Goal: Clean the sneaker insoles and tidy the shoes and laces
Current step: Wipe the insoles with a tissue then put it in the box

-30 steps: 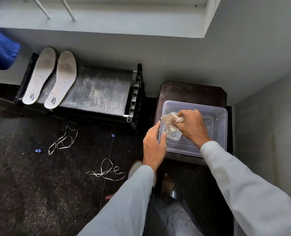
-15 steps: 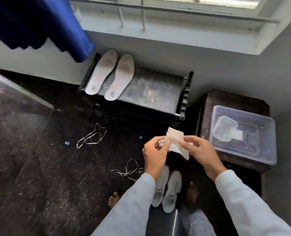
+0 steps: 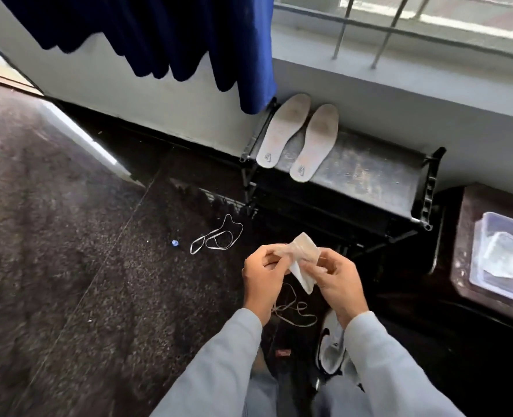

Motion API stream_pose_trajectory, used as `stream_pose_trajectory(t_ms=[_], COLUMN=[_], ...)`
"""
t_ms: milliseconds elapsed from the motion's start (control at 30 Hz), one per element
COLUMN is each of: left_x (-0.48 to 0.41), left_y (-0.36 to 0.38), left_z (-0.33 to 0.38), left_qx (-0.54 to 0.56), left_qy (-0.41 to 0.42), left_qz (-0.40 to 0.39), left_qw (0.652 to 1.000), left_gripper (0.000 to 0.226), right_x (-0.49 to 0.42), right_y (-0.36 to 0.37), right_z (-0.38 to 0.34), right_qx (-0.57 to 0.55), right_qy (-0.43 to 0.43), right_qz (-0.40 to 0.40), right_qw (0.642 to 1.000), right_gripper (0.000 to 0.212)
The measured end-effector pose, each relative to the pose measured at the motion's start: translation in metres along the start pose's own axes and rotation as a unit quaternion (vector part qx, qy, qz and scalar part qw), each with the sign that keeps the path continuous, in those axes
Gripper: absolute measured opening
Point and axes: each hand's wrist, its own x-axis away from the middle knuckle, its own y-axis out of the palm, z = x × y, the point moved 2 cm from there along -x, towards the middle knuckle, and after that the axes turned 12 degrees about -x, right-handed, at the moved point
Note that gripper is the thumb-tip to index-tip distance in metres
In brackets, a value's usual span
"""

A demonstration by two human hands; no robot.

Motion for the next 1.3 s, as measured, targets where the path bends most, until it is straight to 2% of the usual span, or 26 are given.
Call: stream_pose_trajectory(t_ms=[100,233,367,467,600,700,800,900,1000,1100,1200,1300], left_x=[-0.013,-0.042,-0.089,-0.140,-0.223,-0.273,-0.293,-0.300,-0.306,-0.311,-0.320,-0.330], left_y=[-0.006,0.006,0.027,0.036,0.048,0.068,0.090,0.101,0.101,0.093,0.084,0.071], left_z=[0.012,0.036,0.064,0.082,0.081,0.065,0.058,0.057,0.064,0.072,0.080,0.089], left_qx=[0.019,0.029,0.013,-0.012,-0.047,-0.080,-0.117,-0.151,-0.159,-0.158,-0.083,-0.054], left_qy=[-0.003,-0.005,0.008,0.010,-0.055,-0.140,-0.183,-0.199,-0.195,-0.152,-0.180,-0.189], left_qz=[0.036,0.032,-0.001,0.017,0.051,0.065,0.033,0.001,-0.023,-0.037,-0.084,-0.123], left_qw=[0.999,0.999,1.000,1.000,0.996,0.985,0.976,0.968,0.968,0.975,0.977,0.973], left_gripper=[0.009,0.012,0.012,0.012,0.009,0.005,0.008,0.014,0.006,0.007,0.004,0.010], right_x=[-0.008,-0.036,-0.088,-0.143,-0.238,-0.305,-0.340,-0.351,-0.353,-0.355,-0.355,-0.355], right_y=[0.013,0.012,0.003,-0.008,-0.025,-0.035,-0.038,-0.033,-0.027,-0.027,-0.023,-0.013], right_z=[-0.010,-0.028,-0.046,-0.063,-0.077,-0.074,-0.064,-0.053,-0.043,-0.047,-0.060,-0.070], right_qx=[0.031,0.062,0.063,0.048,0.056,0.096,0.165,0.232,0.316,0.307,0.286,0.283], right_qy=[-0.022,-0.074,-0.101,-0.111,-0.116,-0.105,-0.116,-0.157,-0.193,-0.206,-0.234,-0.270], right_qz=[-0.006,0.011,0.073,0.143,0.192,0.214,0.209,0.154,0.119,0.146,0.167,0.130], right_qw=[0.999,0.995,0.990,0.982,0.973,0.967,0.957,0.948,0.921,0.918,0.914,0.911], right_gripper=[0.013,0.014,0.012,0.010,0.010,0.013,0.016,0.023,0.033,0.025,0.020,0.022])
